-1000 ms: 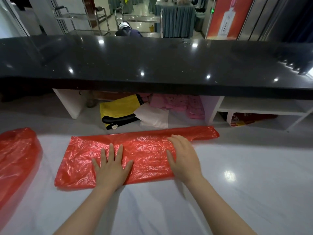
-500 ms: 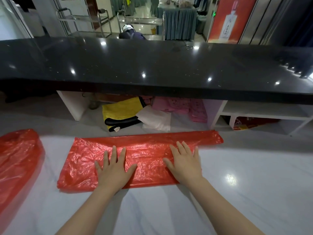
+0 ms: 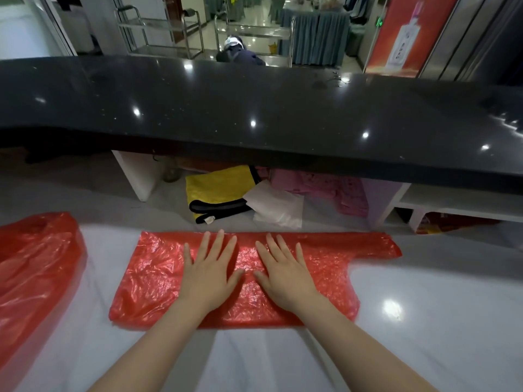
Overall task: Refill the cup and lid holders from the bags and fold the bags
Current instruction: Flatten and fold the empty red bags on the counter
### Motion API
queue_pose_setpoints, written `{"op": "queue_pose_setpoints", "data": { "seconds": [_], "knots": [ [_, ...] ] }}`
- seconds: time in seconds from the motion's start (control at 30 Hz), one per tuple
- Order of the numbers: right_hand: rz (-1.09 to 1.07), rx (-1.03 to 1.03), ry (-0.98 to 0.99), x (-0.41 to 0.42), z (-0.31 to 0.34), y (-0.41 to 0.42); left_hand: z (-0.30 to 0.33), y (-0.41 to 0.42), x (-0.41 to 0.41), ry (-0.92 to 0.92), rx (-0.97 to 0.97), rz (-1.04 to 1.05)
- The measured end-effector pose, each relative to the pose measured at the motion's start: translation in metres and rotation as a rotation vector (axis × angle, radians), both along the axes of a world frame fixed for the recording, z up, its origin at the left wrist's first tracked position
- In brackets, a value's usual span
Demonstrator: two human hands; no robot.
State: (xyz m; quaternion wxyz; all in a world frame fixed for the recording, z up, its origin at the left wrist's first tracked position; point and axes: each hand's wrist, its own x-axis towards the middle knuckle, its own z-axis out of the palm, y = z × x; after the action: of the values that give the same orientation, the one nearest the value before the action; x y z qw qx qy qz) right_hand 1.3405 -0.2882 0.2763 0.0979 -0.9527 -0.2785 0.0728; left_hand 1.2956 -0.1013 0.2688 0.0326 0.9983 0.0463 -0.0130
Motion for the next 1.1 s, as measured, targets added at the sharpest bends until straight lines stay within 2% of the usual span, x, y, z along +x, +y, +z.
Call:
{"op": "queue_pose_setpoints", "data": {
  "seconds": [0.17, 0.57, 0.97, 1.1],
  "knots": [
    [0.010, 0.004, 0.014, 0.008, -0.006, 0.005, -0.014, 0.007, 0.008, 0.071, -0.024, -0.035],
    [0.026, -0.042, -0.033, 0.021, -0.024, -0.004, -0.022, 0.010, 0.010, 0.060, -0.046, -0.027],
    [-0.494, -0.044, -0.032, 0.064, -0.026, -0.125, -0.023, 0.012, 0.010, 0.073, -0.039, -0.032],
    [-0.550, -0.043, -0.024, 0.062, -0.027, -0.131, -0.021, 0.011, 0.008, 0.085, -0.035, -0.034]
  ]
}}
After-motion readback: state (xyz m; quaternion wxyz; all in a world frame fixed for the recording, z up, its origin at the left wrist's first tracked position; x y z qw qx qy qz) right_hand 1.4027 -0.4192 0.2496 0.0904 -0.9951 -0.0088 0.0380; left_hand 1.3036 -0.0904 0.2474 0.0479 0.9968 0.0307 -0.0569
